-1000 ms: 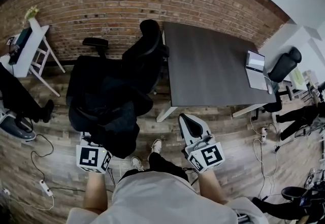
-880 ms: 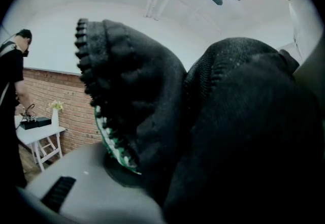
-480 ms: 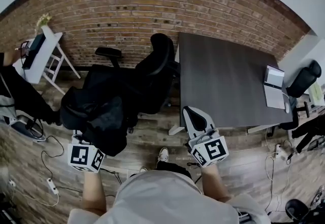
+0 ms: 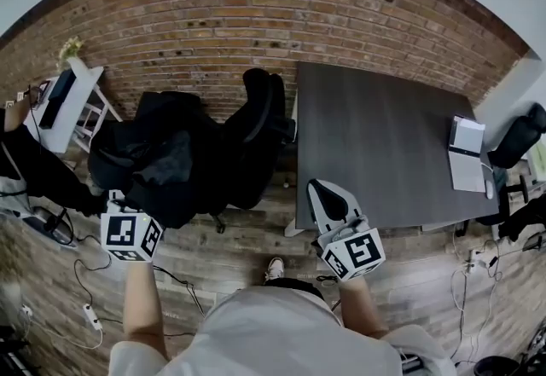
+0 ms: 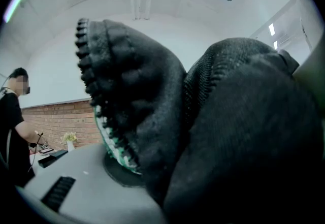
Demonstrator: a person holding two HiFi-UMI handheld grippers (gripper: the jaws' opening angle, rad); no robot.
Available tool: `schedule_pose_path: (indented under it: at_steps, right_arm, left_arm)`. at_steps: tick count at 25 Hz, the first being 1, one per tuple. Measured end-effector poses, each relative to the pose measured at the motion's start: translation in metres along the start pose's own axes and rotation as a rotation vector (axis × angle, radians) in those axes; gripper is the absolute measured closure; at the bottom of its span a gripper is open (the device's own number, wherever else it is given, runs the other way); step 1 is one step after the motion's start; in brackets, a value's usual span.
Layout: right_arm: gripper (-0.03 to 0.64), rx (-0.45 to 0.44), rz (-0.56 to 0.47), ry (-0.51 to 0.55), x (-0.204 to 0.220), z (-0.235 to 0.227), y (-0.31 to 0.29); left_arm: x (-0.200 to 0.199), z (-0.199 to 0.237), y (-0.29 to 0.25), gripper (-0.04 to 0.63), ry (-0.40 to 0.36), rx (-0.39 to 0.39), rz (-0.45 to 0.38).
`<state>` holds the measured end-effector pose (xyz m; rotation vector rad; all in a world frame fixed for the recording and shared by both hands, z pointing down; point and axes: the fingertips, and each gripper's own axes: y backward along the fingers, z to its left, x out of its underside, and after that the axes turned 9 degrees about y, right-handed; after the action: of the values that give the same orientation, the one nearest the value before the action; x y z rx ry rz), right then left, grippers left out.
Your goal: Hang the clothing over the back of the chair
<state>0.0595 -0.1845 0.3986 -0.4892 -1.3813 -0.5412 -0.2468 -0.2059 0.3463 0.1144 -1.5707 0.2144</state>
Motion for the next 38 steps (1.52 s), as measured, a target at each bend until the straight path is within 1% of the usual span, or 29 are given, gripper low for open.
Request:
schedule_pose_path:
  at_steps: [6, 11, 16, 18, 22, 26, 29, 34, 38]
  right_arm:
    - [0.598, 0.015, -0.001, -0.02, 0.011, -0.024, 0.002]
    - [0.598, 0.031, 0.011, -0.03, 0.02, -0.036, 0.01]
    - [0.599, 0.045, 0.026, -0.02, 0.024, -0.048, 0.012]
    - [0.598, 0.047, 0.024, -0.013, 0.023, -0.051, 0.011]
    - [0.599, 0.054, 0.026, -0.008, 0.023, -0.057, 0.013]
    - [0.598, 0.075, 0.031, -0.019, 0.027, -0.067, 0.015]
    - [0.598, 0.083, 0.032, -0.027, 0.032, -0.07, 0.017]
    - [0.598, 0.088, 0.035, -0.047, 0.041, -0.072, 0.02]
    - [0.598, 0.092, 0.026, -0.061, 0.044, -0.076, 0.02]
  left_arm:
    - [-0.003, -0.015, -0.057, 0.379, -0.063, 0.026, 0.014]
    - [-0.009, -0.027, -0.104, 0.376, -0.103, 0.037, 0.019]
    - [-0.017, -0.044, -0.151, 0.37, -0.153, 0.061, 0.027]
    - [-0.016, -0.055, -0.17, 0.367, -0.18, 0.078, 0.045]
    - [-0.01, -0.084, -0.204, 0.361, -0.245, 0.139, 0.089]
    - [-0.007, -0.107, -0.225, 0.359, -0.256, 0.177, 0.103]
    - [-0.006, -0.121, -0.236, 0.356, -0.284, 0.193, 0.103]
    - [0.001, -0.136, -0.254, 0.33, -0.322, 0.198, 0.137]
    - [0.006, -0.15, -0.265, 0.318, -0.361, 0.225, 0.167]
